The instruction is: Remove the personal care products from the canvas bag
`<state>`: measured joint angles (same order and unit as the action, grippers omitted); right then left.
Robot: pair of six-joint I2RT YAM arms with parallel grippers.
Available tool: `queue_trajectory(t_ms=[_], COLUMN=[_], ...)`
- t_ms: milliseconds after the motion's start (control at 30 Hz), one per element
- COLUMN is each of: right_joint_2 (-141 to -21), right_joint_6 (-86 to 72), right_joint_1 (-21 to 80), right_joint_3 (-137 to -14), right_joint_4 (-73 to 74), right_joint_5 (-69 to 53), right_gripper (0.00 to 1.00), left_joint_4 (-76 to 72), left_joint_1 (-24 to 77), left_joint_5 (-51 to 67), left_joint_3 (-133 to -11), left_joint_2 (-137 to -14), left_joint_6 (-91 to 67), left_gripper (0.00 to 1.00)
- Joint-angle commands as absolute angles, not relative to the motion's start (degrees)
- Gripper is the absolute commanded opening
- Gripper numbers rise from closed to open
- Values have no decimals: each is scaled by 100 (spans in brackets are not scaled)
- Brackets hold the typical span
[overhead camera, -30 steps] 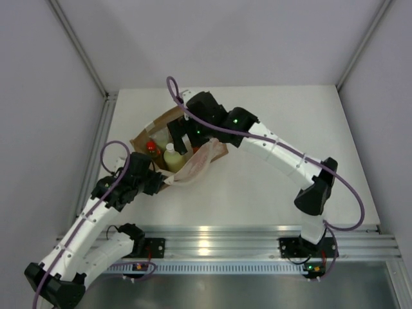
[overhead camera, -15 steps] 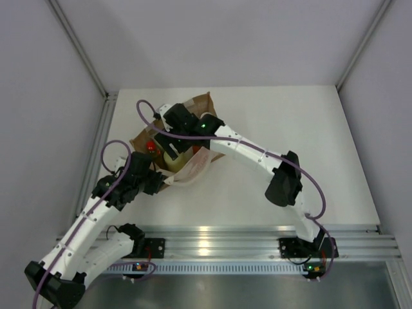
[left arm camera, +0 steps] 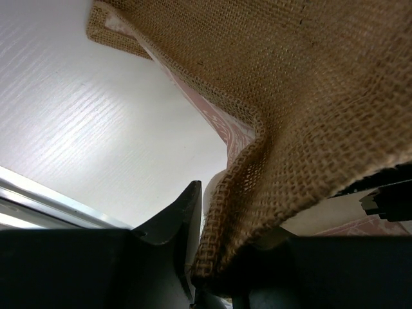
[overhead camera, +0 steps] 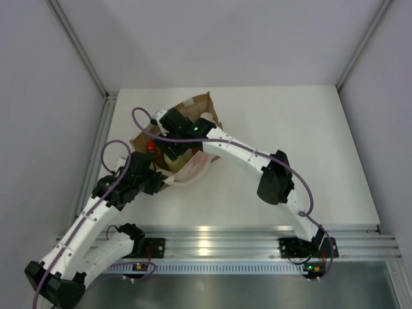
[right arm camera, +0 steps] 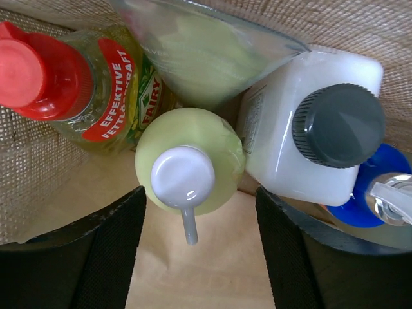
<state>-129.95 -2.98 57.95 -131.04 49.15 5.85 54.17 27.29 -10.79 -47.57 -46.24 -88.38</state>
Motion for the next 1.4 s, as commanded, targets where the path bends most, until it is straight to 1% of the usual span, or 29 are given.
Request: queue_trajectory(t_ms=[0,67,200,400,600,667,833,933,967,1067,1167,1267,1367], right_joint_2=[-12912,-12771,-12595,-13060,-13183,-13201,-13192,-13114,-13087,-12955,-12815,-12683,-12490], right_joint_6=[-299,-351,-404,-474,-492,-492,-589,-641,-650,-650,-686,-721,-729], right_joint_1=[5897,5950,5994,5977,5977,5976,5977,5977,5968,5976,5977,5977,5977], right_joint_3=[-13290,-13228,-12797,-13218,-13272,-13237,-13052,-12868,-12789,-12709,-12718,-12814,-12955], right_joint_4=[4430,4430,3982,3955,3938,3946,3955,3955,3955,3964,3955,3955,3946], right_joint_5=[510,554,492,580,589,606,624,668,668,668,712,756,791], right_gripper=[68,69,69,67,58,58,52,42,34,19,18,0,0], left_joint_4=[5730,5730,5730,5730,5730,5722,5730,5730,5730,5730,5713,5730,5730], left_joint_1=[2733,2733,2733,2733,2733,2733,2733,2733,2733,2733,2733,2733,2742], left_joint_5=[-1169,-1169,-1160,-1151,-1107,-1107,-1134,-1160,-1178,-1187,-1178,-1187,-1213], left_joint_3=[-4746,-4729,-4720,-4816,-4869,-4878,-4922,-4948,-4966,-4975,-4975,-5001,-5019], left_joint_2=[-4649,-4649,-4649,-4676,-4693,-4693,-4684,-4685,-4685,-4711,-4728,-4737,-4720], left_joint_6=[-8736,-8728,-8719,-8614,-8587,-8561,-8543,-8543,-8543,-8543,-8552,-8543,-8543], left_gripper=[25,25,25,25,25,25,25,26,26,26,26,26,26])
